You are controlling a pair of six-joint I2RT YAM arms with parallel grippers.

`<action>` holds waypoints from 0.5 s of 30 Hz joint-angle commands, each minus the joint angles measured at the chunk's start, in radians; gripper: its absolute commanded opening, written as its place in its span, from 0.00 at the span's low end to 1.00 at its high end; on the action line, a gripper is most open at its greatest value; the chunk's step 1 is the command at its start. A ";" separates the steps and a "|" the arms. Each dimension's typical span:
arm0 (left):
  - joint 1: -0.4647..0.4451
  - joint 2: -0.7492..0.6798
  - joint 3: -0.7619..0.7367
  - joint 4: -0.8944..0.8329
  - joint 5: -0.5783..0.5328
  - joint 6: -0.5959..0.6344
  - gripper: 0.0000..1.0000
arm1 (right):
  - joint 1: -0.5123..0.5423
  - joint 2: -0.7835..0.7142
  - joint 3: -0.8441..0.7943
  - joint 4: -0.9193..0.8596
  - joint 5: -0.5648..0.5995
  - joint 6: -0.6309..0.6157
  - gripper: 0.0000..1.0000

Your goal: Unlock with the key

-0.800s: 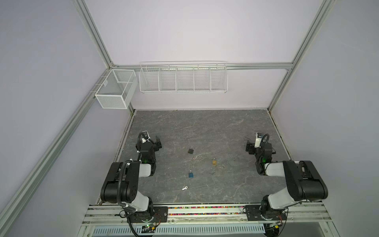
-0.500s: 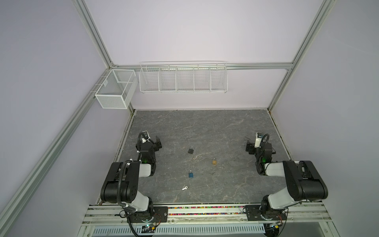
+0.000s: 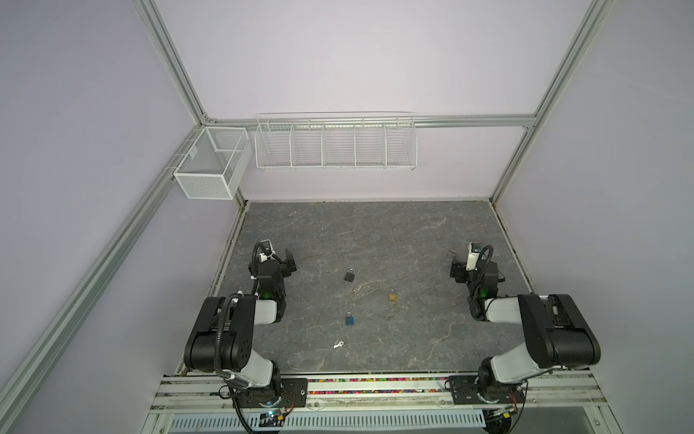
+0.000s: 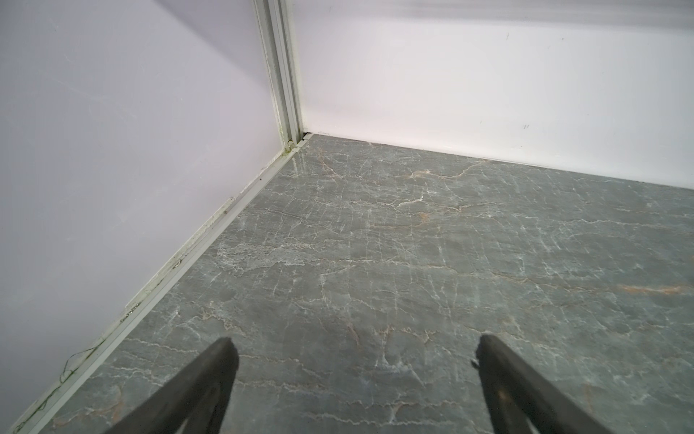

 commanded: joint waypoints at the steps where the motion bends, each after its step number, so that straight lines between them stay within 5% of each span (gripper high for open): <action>1: 0.006 0.007 0.006 0.005 0.006 0.017 0.99 | 0.002 -0.007 0.009 0.024 -0.009 -0.021 0.88; 15: 0.006 -0.034 -0.006 -0.008 0.015 0.018 0.99 | 0.003 -0.039 0.006 0.003 -0.003 -0.015 0.88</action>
